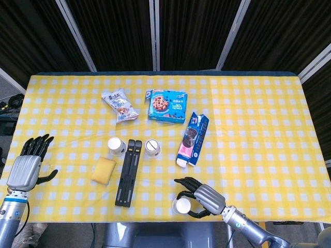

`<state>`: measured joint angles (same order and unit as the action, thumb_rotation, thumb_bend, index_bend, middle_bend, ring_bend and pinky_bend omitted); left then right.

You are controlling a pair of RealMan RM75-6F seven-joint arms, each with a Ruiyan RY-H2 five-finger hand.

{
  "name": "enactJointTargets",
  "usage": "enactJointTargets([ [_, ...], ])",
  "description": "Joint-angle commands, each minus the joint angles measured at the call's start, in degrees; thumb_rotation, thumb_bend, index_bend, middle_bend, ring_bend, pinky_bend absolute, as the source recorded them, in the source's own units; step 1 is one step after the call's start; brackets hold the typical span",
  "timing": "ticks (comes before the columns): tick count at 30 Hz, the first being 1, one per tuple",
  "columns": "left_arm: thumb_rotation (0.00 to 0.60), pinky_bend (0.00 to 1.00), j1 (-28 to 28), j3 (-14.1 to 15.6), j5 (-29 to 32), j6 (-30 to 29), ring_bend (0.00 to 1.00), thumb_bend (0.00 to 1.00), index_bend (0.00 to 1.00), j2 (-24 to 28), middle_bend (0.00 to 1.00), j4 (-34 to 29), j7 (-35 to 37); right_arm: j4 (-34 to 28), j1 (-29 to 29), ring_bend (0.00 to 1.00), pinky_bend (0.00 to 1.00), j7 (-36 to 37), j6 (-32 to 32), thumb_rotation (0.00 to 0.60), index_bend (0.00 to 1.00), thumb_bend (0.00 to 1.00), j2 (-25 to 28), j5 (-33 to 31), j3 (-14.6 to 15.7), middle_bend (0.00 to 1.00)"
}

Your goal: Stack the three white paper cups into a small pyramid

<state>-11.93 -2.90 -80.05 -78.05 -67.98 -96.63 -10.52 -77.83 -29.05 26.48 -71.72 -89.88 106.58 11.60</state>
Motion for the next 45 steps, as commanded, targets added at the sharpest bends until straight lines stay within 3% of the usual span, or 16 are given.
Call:
enactJointTargets([
  [1,0.600,0.00,0.0,0.0,0.1,0.1,0.00,0.24,0.00,0.0,0.00,0.0,-0.1,-1.2,-0.2,0.00,0.00,-0.5,-0.3,0.600,0.43,0.26,0.9,-0.3,-0.4,0.00],
  [6,0.600,0.00,0.0,-0.2,0.3,0.2,0.00,0.24,0.00,0.1,0.00,0.1,0.2,-4.8,-0.9,0.00,0.00,-0.7,-1.2,0.600,0.43,0.26,3.9,-0.6,-1.5,0.00],
  [12,0.600,0.00,0.0,-0.3,0.4,0.2,0.00,0.24,0.00,0.2,0.00,0.1,0.5,-10.5,-1.6,0.00,0.00,-5.1,-1.5,0.600,0.43,0.26,7.9,-3.1,-4.8,0.00],
  [19,0.600,0.00,-0.1,-0.7,1.1,0.7,0.00,0.24,0.00,0.4,0.00,0.4,1.3,-12.9,-3.0,0.00,0.00,-8.5,2.1,0.600,0.43,0.26,8.3,-8.0,-8.4,0.00],
  [35,0.600,0.00,-0.6,-0.8,1.8,2.1,0.00,0.24,0.00,0.5,0.00,1.1,2.3,-10.8,-8.2,0.00,0.00,-13.4,11.2,0.600,0.43,0.26,3.7,-20.0,-17.8,0.00],
  [45,0.600,0.00,-0.7,-0.9,2.2,2.6,0.00,0.24,0.00,0.5,0.00,1.3,2.6,-8.2,-9.9,0.00,0.00,-14.7,14.6,0.600,0.43,0.26,1.8,-24.5,-19.8,0.00],
])
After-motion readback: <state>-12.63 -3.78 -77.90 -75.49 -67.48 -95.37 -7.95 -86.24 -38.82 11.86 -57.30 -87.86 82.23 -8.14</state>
